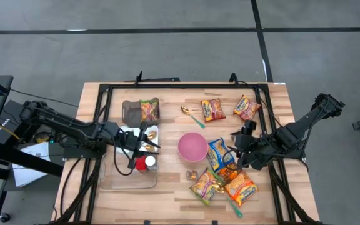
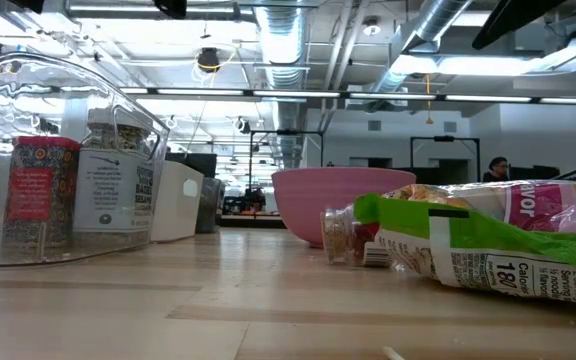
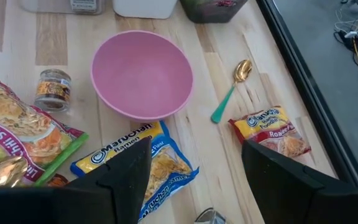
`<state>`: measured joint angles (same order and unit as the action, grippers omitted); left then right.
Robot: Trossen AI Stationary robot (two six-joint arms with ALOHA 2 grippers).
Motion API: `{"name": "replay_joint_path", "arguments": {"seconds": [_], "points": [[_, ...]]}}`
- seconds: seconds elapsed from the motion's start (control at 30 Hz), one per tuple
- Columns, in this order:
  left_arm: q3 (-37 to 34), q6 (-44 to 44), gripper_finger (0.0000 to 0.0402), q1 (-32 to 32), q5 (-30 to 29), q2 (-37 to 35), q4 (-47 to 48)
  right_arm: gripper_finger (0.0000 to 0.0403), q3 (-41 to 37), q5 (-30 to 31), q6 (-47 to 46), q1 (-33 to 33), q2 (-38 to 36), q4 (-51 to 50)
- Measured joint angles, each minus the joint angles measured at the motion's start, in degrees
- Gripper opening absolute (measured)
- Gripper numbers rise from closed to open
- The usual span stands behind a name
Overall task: Pick & Place Food Item
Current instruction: Put the brown spice bottle into the transparent bin
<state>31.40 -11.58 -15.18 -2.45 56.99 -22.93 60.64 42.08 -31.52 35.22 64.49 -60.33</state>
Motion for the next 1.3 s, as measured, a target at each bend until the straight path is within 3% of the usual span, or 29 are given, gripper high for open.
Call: {"name": "replay_joint_path", "arguments": {"seconds": [0.27, 0.47, 0.63, 0.97, 1.13, 1.3], "points": [[0.2, -0.2, 0.0102, -2.8, -5.1, 8.8, -11.1, 0.0244, 0.0, 0.0, 0.0, 0.0, 0.0, 0.0], [5.9, -0.2, 0.0102, -3.4, -5.2, 17.0, -11.1, 0.0244, 0.0, 0.0, 0.0, 0.0, 0.0, 0.1], [13.7, -0.2, 0.0127, -5.6, -5.9, 23.4, -2.8, 0.0244, 0.0, 0.0, -0.7, 0.0, 0.0, 0.1], [30.5, -0.1, 0.0222, -13.2, -16.0, 34.3, 12.8, 0.0244, 0.0, -0.7, -1.5, 0.0, 0.0, -0.1], [37.9, 1.9, 0.0241, -14.8, -22.6, 41.4, 19.7, 0.0244, 0.0, -1.8, -2.0, 0.0, 0.0, 0.3], [45.2, 5.2, 0.0247, -13.9, -23.1, 49.5, 25.7, 0.0244, 0.0, -1.8, -3.0, 0.3, 0.0, 1.3]]}}
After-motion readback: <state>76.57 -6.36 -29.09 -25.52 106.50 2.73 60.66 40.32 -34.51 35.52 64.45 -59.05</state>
